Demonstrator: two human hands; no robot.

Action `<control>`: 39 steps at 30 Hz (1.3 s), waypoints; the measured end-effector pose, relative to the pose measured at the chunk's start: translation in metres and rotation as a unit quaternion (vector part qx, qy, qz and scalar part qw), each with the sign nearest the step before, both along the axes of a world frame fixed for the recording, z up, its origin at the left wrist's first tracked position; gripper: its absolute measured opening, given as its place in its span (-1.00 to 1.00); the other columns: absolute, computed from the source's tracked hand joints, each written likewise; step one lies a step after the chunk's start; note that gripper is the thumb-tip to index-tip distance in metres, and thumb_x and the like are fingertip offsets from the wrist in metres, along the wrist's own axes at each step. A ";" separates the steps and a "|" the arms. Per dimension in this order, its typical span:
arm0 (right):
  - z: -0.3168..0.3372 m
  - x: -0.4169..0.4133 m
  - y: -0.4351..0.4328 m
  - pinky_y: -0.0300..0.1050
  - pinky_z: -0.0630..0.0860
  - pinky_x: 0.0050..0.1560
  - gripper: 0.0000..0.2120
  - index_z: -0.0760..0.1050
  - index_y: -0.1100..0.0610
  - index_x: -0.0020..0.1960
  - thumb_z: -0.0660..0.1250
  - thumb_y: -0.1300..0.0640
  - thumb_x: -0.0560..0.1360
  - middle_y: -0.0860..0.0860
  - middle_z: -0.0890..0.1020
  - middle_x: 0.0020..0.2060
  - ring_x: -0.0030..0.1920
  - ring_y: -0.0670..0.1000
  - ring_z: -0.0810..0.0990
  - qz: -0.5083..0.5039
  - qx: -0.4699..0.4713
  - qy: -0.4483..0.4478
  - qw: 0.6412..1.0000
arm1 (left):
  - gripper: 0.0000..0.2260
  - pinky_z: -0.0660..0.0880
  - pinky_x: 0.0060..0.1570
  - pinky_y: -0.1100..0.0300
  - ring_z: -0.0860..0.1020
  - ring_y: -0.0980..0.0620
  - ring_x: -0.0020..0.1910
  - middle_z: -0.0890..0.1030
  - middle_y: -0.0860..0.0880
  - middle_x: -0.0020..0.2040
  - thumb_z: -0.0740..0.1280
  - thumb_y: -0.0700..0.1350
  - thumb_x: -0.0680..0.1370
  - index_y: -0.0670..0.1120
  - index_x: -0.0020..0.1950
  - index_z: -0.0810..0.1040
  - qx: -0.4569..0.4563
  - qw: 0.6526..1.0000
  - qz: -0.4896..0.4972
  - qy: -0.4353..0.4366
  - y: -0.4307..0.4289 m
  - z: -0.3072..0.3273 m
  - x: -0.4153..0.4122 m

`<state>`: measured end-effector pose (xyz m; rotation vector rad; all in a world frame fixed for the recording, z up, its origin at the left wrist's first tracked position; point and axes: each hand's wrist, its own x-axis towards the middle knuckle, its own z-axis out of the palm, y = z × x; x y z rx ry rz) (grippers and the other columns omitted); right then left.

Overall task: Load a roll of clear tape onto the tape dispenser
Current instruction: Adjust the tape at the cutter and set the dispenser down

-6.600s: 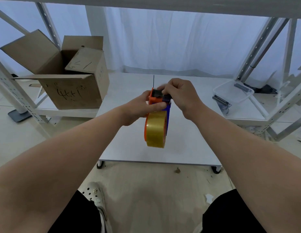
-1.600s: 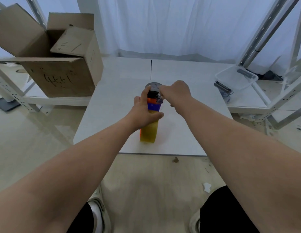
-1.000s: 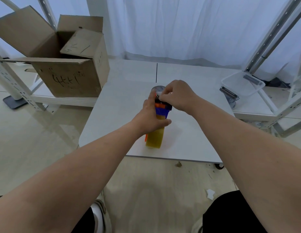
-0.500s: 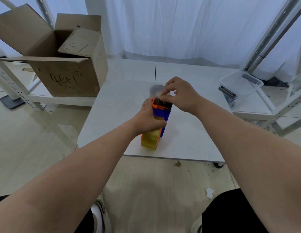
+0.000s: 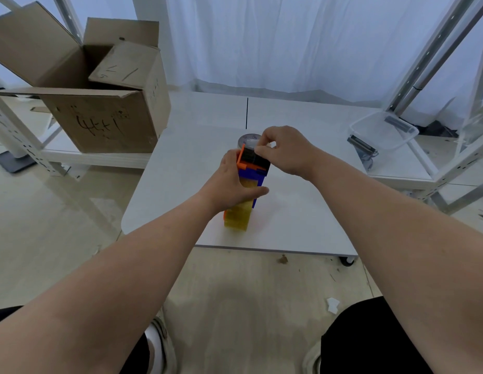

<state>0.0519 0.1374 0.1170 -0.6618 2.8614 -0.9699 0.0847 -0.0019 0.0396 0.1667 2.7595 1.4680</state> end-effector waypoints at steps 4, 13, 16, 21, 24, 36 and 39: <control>-0.001 0.002 -0.004 -0.40 0.30 -0.31 -0.91 0.42 0.22 -0.06 0.19 0.20 0.57 -0.12 0.43 -0.21 -0.19 -0.11 0.41 -0.004 -0.001 -0.012 1.000 | -0.19 0.43 0.09 0.20 0.42 0.08 0.13 0.36 -0.01 0.30 0.53 0.14 0.29 -0.05 0.38 0.19 -0.001 1.000 0.024 0.019 -0.001 0.000 0.003; -0.001 -0.001 -0.011 -0.34 0.33 -0.31 -0.87 0.50 0.24 -0.06 0.21 0.20 0.53 0.00 0.51 -0.18 -0.15 -0.02 0.45 -0.061 -0.008 0.007 0.998 | -0.40 0.41 -0.15 0.28 0.46 0.10 -0.05 0.50 0.04 0.11 0.41 0.22 0.38 -0.05 0.29 0.34 -0.028 0.989 0.129 0.061 0.019 0.013 0.005; 0.000 0.001 -0.010 -0.37 0.31 -0.30 -0.82 0.53 0.29 -0.02 0.23 0.19 0.53 -0.06 0.48 -0.21 -0.11 -0.02 0.45 -0.070 -0.018 -0.003 0.997 | -0.50 0.35 -0.27 0.31 0.46 0.08 -0.12 0.55 0.03 0.03 0.39 0.12 0.45 -0.10 0.26 0.37 -0.047 0.987 0.143 0.059 0.024 0.017 0.003; 0.002 0.004 -0.008 -0.35 0.30 -0.32 -0.87 0.43 0.24 -0.11 0.19 0.19 0.56 0.03 0.49 -0.13 -0.11 0.02 0.44 -0.087 -0.009 0.002 0.996 | -0.55 0.48 -0.12 0.15 0.54 0.01 -0.05 0.59 -0.02 0.05 0.40 0.08 0.43 -0.09 0.21 0.40 -0.062 0.988 0.124 0.063 0.025 0.015 0.002; 0.005 0.003 -0.006 -0.29 0.34 -0.32 -0.91 0.40 0.20 -0.10 0.18 0.19 0.55 0.13 0.57 -0.06 -0.12 0.04 0.47 -0.102 -0.031 -0.017 0.994 | -0.54 0.54 -0.07 0.07 0.55 0.00 -0.05 0.58 0.00 0.05 0.40 0.11 0.42 -0.05 0.21 0.39 -0.040 0.989 0.125 0.073 0.023 0.011 0.007; 0.015 0.003 0.001 0.12 0.62 0.04 -0.85 0.48 0.19 -0.30 0.28 0.32 0.44 0.24 0.66 -0.11 -0.02 0.20 0.65 -0.161 -0.099 -0.095 0.977 | -0.55 0.53 -0.14 0.15 0.53 0.04 -0.11 0.52 0.10 -0.05 0.44 0.15 0.38 0.01 0.12 0.35 -0.009 0.989 0.130 0.077 0.020 0.007 0.013; 0.017 0.003 0.002 0.13 0.61 0.06 -0.86 0.49 0.22 -0.28 0.27 0.32 0.45 0.25 0.66 -0.08 -0.01 0.19 0.65 -0.160 -0.080 -0.086 0.980 | -0.56 0.47 -0.22 0.25 0.52 0.06 -0.13 0.52 0.11 -0.07 0.45 0.17 0.37 0.02 0.05 0.33 -0.001 0.989 0.130 0.069 0.016 0.009 0.012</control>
